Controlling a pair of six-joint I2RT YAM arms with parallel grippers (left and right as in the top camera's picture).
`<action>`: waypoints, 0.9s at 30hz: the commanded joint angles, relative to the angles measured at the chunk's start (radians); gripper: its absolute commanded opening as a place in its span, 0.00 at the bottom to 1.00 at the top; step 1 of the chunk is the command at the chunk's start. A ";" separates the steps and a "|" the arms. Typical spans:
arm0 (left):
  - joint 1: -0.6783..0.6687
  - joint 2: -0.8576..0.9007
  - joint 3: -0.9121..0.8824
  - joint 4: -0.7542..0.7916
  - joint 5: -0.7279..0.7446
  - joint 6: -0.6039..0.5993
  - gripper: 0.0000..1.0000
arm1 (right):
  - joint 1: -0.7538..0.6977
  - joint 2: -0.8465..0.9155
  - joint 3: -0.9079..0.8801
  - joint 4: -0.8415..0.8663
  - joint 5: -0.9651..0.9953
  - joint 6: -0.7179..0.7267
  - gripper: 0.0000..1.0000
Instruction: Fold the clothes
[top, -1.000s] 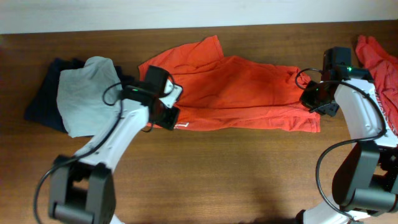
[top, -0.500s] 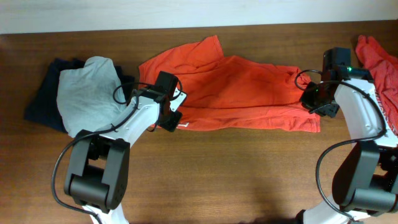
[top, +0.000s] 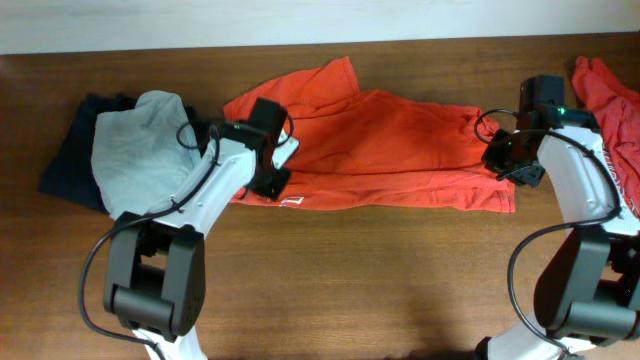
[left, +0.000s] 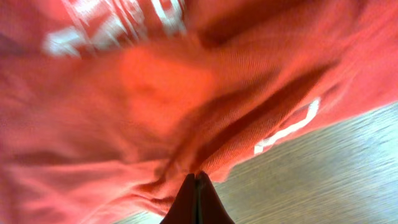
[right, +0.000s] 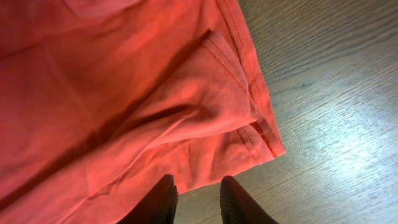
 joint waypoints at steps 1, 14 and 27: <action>0.004 0.004 0.082 -0.027 -0.019 -0.017 0.00 | 0.002 0.059 -0.006 -0.002 -0.002 0.004 0.29; -0.005 0.038 0.081 -0.056 0.025 -0.012 0.35 | 0.002 0.130 -0.006 -0.016 -0.017 0.004 0.29; -0.124 0.075 -0.046 0.087 0.011 0.129 0.34 | 0.002 0.130 -0.006 -0.015 -0.017 0.004 0.30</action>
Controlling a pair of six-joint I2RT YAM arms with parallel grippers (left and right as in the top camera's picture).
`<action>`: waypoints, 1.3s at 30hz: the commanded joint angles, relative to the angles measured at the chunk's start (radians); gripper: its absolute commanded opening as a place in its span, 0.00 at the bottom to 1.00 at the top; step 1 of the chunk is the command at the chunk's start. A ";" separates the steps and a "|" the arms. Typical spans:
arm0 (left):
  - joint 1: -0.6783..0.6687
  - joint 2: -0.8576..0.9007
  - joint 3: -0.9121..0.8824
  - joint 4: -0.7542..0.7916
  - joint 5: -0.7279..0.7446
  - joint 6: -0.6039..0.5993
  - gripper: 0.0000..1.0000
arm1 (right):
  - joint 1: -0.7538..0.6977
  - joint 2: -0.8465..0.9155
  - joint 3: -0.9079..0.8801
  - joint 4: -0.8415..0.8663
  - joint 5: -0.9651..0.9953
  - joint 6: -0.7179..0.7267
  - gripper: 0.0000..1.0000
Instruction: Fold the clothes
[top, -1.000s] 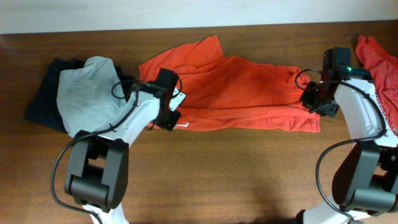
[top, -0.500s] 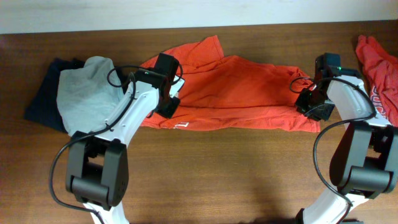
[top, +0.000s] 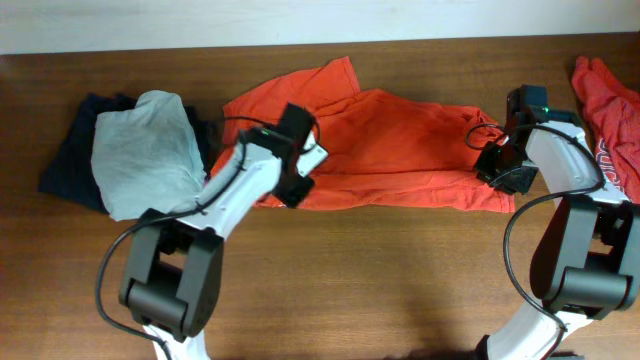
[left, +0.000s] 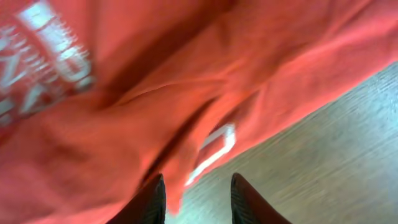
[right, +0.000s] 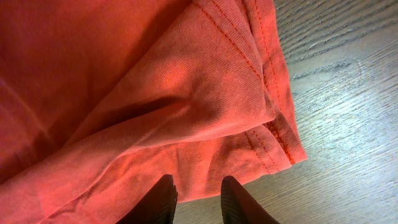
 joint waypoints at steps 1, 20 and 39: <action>-0.010 0.053 -0.040 0.051 -0.030 0.050 0.34 | 0.002 0.002 -0.005 -0.002 -0.006 0.004 0.30; -0.004 0.062 0.117 -0.021 -0.267 -0.068 0.00 | 0.002 0.002 -0.005 0.012 -0.005 0.004 0.30; 0.003 0.018 0.204 -0.169 -0.306 -0.151 0.00 | 0.001 0.021 -0.005 0.015 -0.143 -0.138 0.74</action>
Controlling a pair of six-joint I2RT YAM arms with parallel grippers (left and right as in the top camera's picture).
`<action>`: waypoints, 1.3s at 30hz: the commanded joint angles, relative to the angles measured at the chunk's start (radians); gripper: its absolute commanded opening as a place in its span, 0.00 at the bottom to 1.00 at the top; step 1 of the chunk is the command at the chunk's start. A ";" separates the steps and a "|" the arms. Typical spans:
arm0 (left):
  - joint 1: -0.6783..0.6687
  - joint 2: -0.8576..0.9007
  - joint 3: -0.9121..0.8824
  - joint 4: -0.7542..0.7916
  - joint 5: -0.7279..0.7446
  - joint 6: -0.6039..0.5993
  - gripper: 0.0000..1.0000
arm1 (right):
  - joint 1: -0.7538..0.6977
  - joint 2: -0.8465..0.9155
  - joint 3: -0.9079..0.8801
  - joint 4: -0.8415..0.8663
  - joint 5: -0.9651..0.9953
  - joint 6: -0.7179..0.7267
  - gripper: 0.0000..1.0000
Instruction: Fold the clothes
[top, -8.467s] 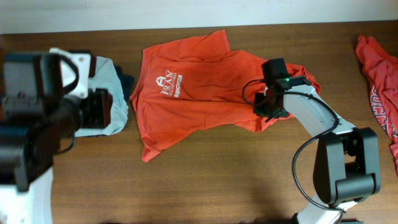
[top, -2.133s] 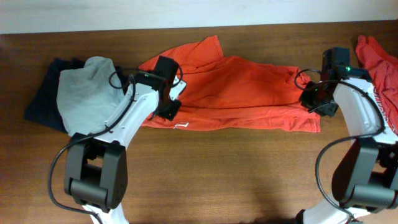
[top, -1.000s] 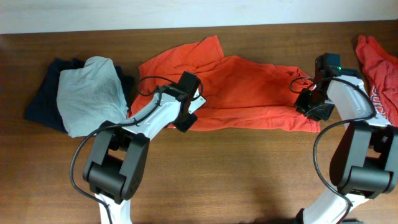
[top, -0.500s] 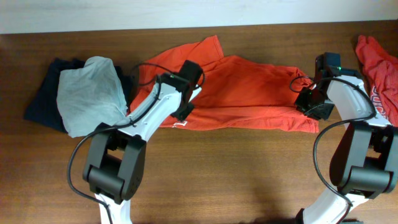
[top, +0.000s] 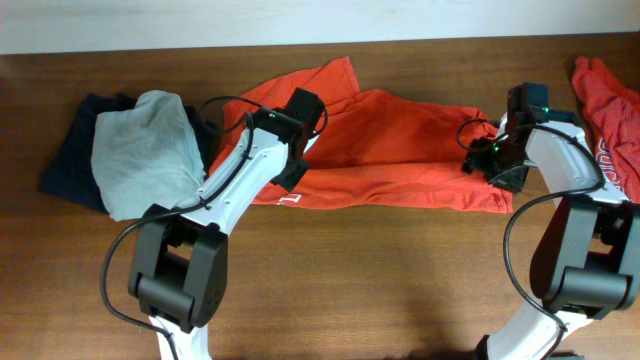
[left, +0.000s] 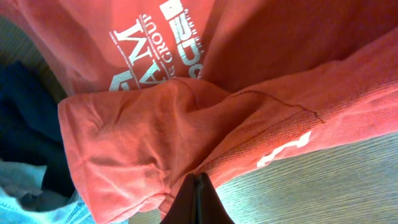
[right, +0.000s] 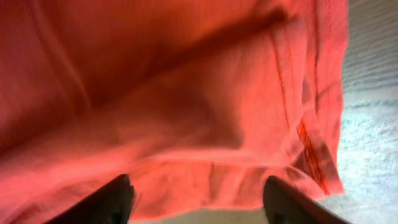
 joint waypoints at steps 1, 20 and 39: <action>0.011 -0.030 0.014 0.000 -0.047 -0.051 0.00 | 0.001 0.022 -0.005 -0.032 -0.020 0.002 0.75; 0.014 -0.030 0.014 0.005 -0.051 -0.054 0.00 | -0.005 0.123 -0.006 0.041 0.034 0.156 0.47; 0.014 -0.061 0.071 -0.058 -0.051 -0.055 0.00 | -0.129 0.027 0.011 0.052 -0.077 -0.009 0.04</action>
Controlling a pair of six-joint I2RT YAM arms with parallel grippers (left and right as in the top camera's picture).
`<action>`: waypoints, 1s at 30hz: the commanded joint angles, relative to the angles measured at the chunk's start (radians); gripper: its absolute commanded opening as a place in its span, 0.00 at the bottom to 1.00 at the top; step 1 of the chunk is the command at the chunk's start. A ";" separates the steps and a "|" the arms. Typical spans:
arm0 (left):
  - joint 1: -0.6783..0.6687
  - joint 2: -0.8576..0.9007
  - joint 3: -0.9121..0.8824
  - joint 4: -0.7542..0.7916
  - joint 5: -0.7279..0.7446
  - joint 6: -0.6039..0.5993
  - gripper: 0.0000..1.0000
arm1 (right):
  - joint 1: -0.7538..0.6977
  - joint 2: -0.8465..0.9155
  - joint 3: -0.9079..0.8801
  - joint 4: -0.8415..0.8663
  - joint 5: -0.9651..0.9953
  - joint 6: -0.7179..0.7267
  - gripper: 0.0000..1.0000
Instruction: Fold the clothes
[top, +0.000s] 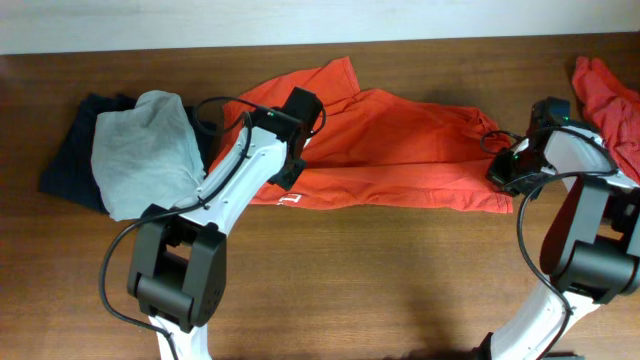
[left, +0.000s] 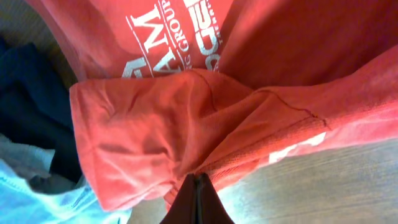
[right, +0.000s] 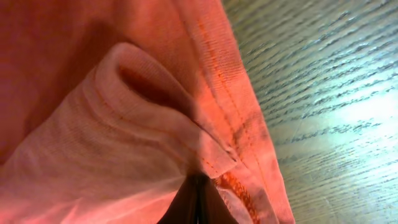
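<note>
An orange T-shirt (top: 390, 150) with white lettering lies spread lengthwise across the back of the wooden table. My left gripper (top: 287, 172) is shut on a fold of the orange T-shirt (left: 161, 118) near its left end, beside the lettering. At the shirt's right end, my right gripper (top: 503, 172) is shut on the hem corner of the orange T-shirt (right: 124, 124), with stitched seams bunched right at the fingertips (right: 198, 186).
A folded grey garment (top: 140, 150) lies on a dark navy one (top: 70, 160) at the far left. A red garment (top: 610, 110) is heaped at the right edge behind my right arm. Bare wooden table (top: 380, 280) runs along the front.
My right gripper was open over the shirt's right hem; now it is shut on the hem corner and sits a little further right. The left gripper stays shut on the same fold.
At first my left gripper was shut on the shirt's front left edge and the right one was open at the right hem. Then the left was open further right. It was then shut on a fold near the lettering. Now both hold the shirt.
</note>
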 joint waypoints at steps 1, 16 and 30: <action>0.008 -0.071 0.067 -0.032 -0.023 -0.013 0.00 | 0.000 -0.099 0.012 -0.002 -0.064 -0.053 0.04; 0.008 -0.205 0.116 -0.098 -0.019 -0.013 0.00 | 0.023 -0.162 -0.015 -0.048 -0.144 -0.048 0.61; 0.008 -0.205 0.116 -0.097 -0.003 -0.012 0.00 | 0.069 -0.072 -0.107 0.035 -0.135 0.113 0.57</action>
